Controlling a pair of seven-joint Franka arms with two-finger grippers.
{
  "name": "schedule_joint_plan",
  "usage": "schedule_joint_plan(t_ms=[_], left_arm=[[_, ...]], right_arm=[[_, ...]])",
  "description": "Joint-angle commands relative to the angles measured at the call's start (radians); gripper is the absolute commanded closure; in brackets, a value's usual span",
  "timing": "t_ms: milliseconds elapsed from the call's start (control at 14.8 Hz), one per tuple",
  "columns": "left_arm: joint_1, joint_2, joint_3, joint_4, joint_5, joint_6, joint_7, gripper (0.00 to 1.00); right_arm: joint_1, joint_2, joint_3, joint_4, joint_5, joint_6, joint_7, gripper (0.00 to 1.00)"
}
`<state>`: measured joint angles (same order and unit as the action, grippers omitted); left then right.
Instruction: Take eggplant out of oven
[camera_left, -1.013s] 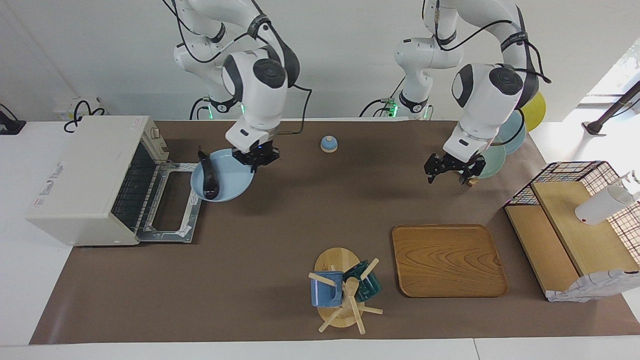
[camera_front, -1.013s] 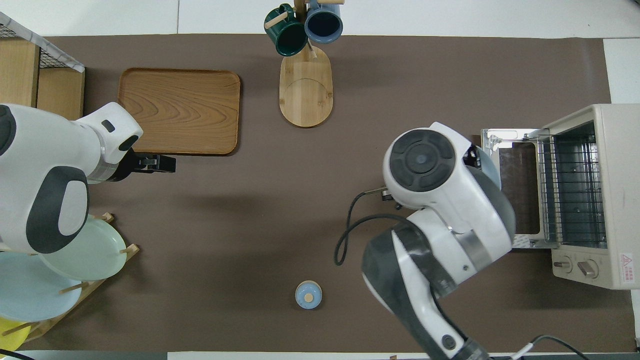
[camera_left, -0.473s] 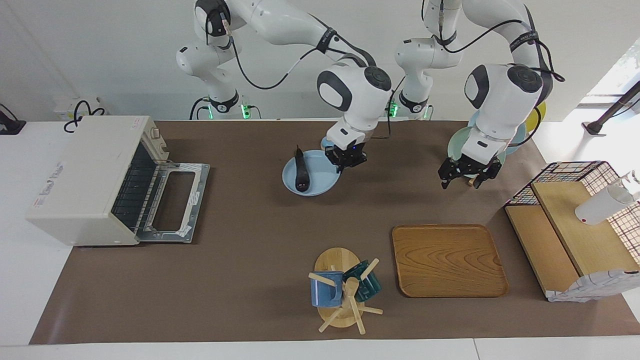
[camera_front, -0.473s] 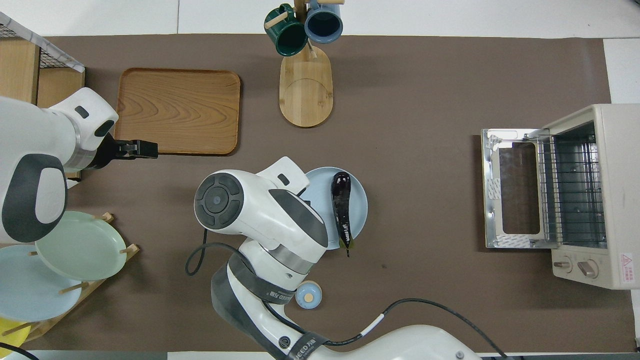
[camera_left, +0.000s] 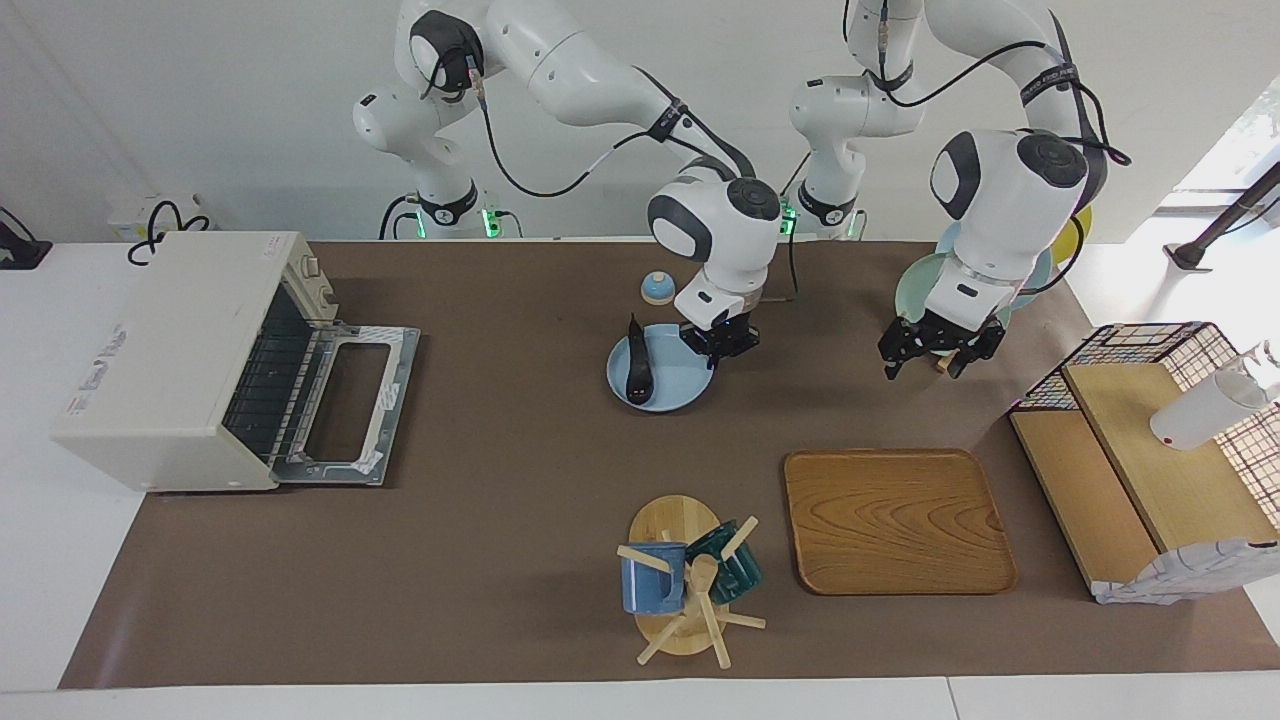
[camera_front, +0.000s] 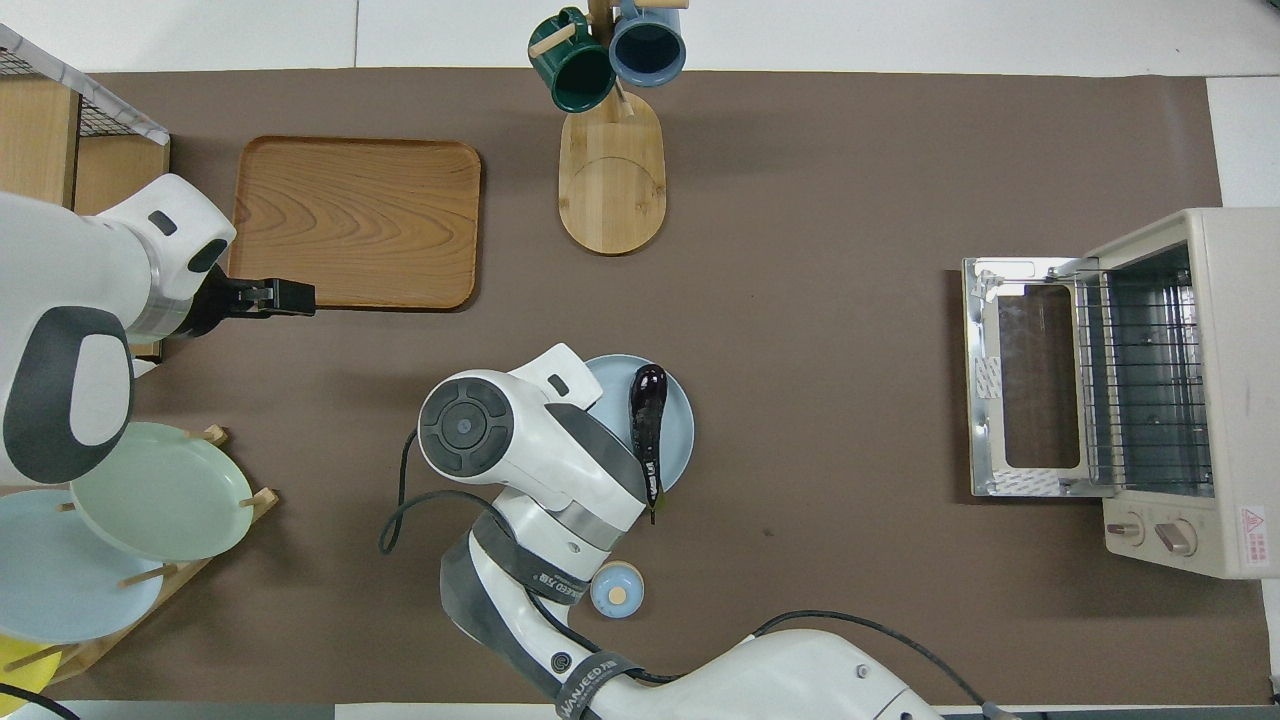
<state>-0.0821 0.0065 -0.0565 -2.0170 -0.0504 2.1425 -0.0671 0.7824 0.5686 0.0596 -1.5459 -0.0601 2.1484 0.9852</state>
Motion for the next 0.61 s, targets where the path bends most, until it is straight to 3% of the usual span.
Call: schedule_joint_plan(t_ms=[0, 135, 270, 405, 540], left_arm=[[0.005, 0.012, -0.002, 0.015, -0.020, 0.008, -0.008, 0.00], [-0.001, 0.012, -0.002, 0.015, -0.022, 0.010, -0.013, 0.00], [-0.011, 0.015, -0.003, 0.015, -0.040, 0.010, -0.014, 0.00], [-0.030, 0.020, -0.009, 0.018, -0.080, 0.005, -0.022, 0.00], [-0.120, 0.023, -0.009, 0.015, -0.094, 0.010, -0.113, 0.00]], right_arm=[[0.004, -0.041, 0.005, 0.031, 0.010, -0.023, 0.017, 0.52], [-0.029, -0.071, -0.001, 0.081, -0.045, -0.169, -0.034, 0.55], [-0.090, -0.148, -0.003, 0.043, -0.087, -0.260, -0.138, 0.70], [-0.182, -0.215, -0.003, -0.049, -0.128, -0.304, -0.282, 0.96], [-0.270, -0.283, -0.003, -0.181, -0.135, -0.282, -0.350, 1.00]])
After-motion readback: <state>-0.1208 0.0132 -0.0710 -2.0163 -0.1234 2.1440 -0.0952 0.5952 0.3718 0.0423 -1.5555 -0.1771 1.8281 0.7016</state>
